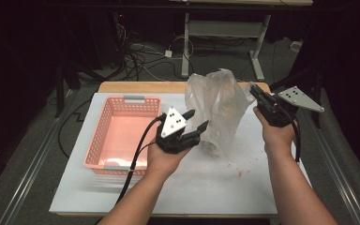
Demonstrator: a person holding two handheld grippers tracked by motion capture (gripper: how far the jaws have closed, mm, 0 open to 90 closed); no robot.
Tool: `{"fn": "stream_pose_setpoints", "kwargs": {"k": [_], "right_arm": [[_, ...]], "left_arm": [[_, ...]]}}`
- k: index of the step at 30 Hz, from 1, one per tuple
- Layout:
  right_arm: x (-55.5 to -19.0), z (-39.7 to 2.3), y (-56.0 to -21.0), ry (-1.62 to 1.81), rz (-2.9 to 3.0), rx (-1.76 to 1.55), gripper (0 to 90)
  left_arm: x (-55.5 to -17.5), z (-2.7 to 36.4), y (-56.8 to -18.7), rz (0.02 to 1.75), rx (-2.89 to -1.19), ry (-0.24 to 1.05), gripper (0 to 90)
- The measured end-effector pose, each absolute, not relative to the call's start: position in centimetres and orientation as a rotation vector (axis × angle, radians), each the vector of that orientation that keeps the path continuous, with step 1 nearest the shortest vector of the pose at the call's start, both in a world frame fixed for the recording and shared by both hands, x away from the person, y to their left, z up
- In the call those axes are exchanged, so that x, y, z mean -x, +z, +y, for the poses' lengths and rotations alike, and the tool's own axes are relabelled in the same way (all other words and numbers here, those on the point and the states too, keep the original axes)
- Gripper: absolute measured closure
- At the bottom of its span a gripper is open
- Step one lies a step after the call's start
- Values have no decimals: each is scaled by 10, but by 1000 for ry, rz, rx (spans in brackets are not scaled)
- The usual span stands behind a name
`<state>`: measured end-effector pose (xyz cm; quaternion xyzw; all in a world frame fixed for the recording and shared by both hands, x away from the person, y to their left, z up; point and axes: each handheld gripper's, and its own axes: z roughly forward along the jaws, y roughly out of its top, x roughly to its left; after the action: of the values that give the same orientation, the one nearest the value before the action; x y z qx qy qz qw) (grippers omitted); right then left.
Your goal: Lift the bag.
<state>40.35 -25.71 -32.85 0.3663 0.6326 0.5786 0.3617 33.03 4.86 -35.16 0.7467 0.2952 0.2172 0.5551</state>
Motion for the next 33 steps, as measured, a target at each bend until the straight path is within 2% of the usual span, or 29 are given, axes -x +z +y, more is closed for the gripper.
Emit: {"fn": "stream_pose_setpoints", "kwargs": {"k": [3, 10, 13, 16, 18, 23, 33], "right_arm": [[-403, -258, -329, 1491, 1639, -943, 900], [-400, -258, -328, 1505, 1653, -937, 900], [-397, -258, -327, 1502, 1662, -915, 900], [-395, -258, -327, 1500, 1667, -898, 900], [-393, -258, -326, 1504, 1665, -899, 896], [-388, -261, -324, 1511, 1663, -892, 880], [-371, -270, -317, 1548, 1655, -865, 781]], "left_arm": [[-323, 51, -368, 703, -1803, 481, 408], [-313, 41, -414, 746, -1870, 316, 290], [-307, 35, -430, 745, -1889, 284, 221], [-307, 30, -445, 745, -1931, 283, 150], [-308, 29, -455, 748, -1959, 281, 135], [-311, 25, -479, 775, -2057, 278, 0], [-311, 31, -483, 762, -2024, 275, 0]]}}
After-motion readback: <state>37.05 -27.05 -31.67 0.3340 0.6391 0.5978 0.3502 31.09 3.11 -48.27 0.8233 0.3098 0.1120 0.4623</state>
